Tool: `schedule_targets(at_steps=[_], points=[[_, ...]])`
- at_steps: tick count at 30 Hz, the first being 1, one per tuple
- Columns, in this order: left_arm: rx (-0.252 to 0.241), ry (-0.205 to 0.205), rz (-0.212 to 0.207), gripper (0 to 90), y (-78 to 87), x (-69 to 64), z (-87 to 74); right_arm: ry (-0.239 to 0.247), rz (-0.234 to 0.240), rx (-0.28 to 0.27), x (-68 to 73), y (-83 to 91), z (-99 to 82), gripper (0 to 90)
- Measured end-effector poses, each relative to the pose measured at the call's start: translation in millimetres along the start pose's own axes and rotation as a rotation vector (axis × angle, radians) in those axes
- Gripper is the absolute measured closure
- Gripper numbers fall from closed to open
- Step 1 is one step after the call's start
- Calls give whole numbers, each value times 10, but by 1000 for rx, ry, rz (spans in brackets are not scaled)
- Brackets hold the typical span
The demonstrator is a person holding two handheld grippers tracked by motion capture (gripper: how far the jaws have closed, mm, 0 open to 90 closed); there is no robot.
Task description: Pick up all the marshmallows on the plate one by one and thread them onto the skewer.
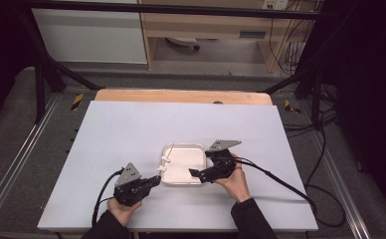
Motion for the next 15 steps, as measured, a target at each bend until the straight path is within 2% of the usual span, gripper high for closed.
schedule_targets(at_steps=[5,11,15], points=[[9,1,13,880,4,5,-5,29,-21,56,2,-79,-92,120],[10,1,12,880,4,9,-6,57,-11,80,30,-149,-158,339],[11,1,12,880,2,11,-7,68,-13,111,31,-184,-199,447]])
Point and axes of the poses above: each handheld gripper's, and its own axes: y roughly backward along the jaws, z roughly out of its top, x roughly to its left, the point moved 2 cm from there along -y, roughly forward along the jaws, and after that the axes turned 4 degrees about -y, right-handed, at the moved point
